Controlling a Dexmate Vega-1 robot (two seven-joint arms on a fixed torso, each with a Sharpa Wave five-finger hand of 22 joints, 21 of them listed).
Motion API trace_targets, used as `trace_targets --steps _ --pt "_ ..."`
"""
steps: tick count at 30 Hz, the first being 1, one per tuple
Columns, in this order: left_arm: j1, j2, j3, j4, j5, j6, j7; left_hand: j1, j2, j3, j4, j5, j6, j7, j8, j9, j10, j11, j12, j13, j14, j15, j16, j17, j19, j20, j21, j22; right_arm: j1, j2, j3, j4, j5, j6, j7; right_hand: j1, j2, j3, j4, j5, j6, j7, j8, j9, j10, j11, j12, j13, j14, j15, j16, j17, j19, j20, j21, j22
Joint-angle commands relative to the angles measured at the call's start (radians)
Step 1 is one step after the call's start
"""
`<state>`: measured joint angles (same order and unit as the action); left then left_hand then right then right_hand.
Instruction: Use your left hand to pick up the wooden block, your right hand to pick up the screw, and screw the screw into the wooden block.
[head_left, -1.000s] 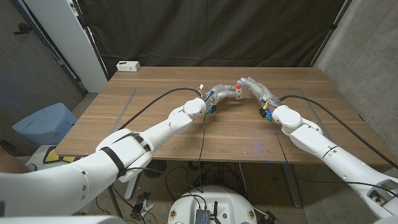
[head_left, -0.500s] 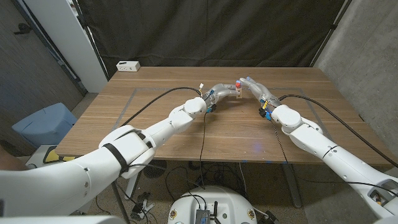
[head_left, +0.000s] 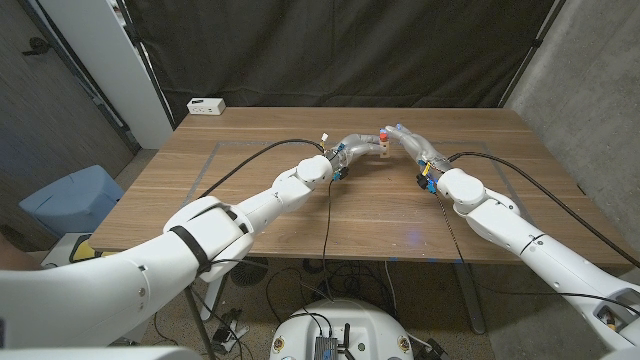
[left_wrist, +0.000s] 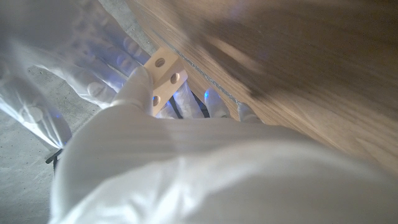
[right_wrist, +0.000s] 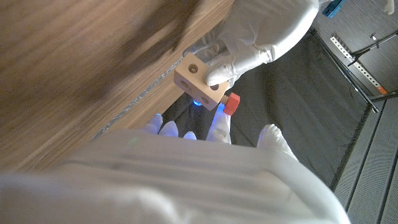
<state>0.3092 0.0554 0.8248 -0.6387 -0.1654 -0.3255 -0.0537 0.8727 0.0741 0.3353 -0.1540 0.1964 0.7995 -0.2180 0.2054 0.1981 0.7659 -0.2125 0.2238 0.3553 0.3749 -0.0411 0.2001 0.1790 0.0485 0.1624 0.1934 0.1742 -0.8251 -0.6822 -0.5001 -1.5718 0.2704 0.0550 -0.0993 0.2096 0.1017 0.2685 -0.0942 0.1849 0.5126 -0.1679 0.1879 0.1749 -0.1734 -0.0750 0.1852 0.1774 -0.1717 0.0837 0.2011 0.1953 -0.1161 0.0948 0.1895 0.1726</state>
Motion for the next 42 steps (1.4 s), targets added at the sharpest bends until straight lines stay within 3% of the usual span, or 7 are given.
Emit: trace_targets --steps 1,42 --pt "0.003 0.001 0.0 -0.004 -0.002 0.001 0.001 0.0 0.004 0.004 0.0 0.006 0.058 0.005 0.005 0.002 0.009 -0.002 0.001 0.003 0.005 -0.049 0.001 0.002 0.003 0.001 0.005 0.005 -0.019 -0.011 0.01 -0.021 -0.001 -0.007 -0.014 -0.001 0.007 0.006 -0.006 0.001 0.012 -0.003 0.002 0.003 -0.07 -0.008 0.005 0.002 -0.168 -0.006 0.001 0.0 -0.004 -0.002 0.004 0.001" --pt "0.042 0.033 -0.007 -0.093 -0.006 0.043 0.012 -0.001 0.004 0.002 0.001 0.006 0.055 0.006 0.002 0.002 0.01 -0.003 -0.003 0.006 0.006 -0.049 0.002 0.002 0.005 0.003 0.005 0.005 -0.101 -0.051 0.04 -0.121 -0.018 -0.034 -0.071 0.0 0.009 0.011 -0.012 0.0 0.033 -0.001 0.004 0.003 -0.054 -0.012 0.009 0.002 -0.155 -0.008 0.004 -0.002 0.005 0.001 0.006 0.0"
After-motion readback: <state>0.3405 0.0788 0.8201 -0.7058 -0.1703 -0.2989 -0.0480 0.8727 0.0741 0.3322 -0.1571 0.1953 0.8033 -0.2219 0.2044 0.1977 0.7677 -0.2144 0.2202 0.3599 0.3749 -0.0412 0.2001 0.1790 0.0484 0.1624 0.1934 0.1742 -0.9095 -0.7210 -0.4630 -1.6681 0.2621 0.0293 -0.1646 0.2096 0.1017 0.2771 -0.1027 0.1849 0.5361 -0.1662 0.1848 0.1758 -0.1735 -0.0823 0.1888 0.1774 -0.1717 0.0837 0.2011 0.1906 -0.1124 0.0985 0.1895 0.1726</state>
